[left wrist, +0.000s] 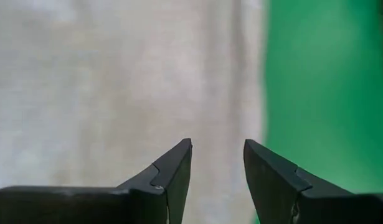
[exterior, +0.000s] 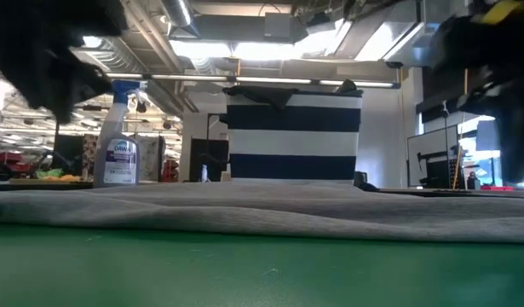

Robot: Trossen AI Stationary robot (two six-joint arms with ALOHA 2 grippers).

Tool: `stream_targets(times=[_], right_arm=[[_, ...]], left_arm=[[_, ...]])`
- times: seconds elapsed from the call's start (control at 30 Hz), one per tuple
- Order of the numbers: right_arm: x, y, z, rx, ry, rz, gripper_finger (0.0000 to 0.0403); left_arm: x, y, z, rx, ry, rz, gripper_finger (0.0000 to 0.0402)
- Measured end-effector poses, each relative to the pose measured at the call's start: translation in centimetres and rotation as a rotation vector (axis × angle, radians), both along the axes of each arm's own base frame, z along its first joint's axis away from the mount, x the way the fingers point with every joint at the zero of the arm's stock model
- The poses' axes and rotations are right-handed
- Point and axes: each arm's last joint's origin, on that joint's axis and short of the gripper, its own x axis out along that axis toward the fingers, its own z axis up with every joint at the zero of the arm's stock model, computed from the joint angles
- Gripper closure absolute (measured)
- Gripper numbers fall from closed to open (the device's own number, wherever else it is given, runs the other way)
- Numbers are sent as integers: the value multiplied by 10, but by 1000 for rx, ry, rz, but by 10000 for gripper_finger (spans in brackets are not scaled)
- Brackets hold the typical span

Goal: Fold Laundry from Bin
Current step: Fold the gray shirt

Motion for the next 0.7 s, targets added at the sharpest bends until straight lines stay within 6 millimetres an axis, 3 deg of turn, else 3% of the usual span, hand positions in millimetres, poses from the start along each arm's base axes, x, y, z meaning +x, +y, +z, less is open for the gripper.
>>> stream_targets(times=[0.1,0.23,0.47,0.57,0.7], right_arm=[[4,-15,-1,-31,35,-51,372],[7,-42,4,-82,94,-63,321],[8,-102,16,-270,131,-74,243],[14,-127,8,-262,89,-76,234],[15,-153,-13,-117,42,-88,233]], left_arm=[[0,19,-3,30,66,85,243],[-2,52,-6,115,147,214,217],[-5,103,-10,268,188,344,198],[-6,120,-18,262,162,361,198],[-14,135,-36,209,150,394,198]])
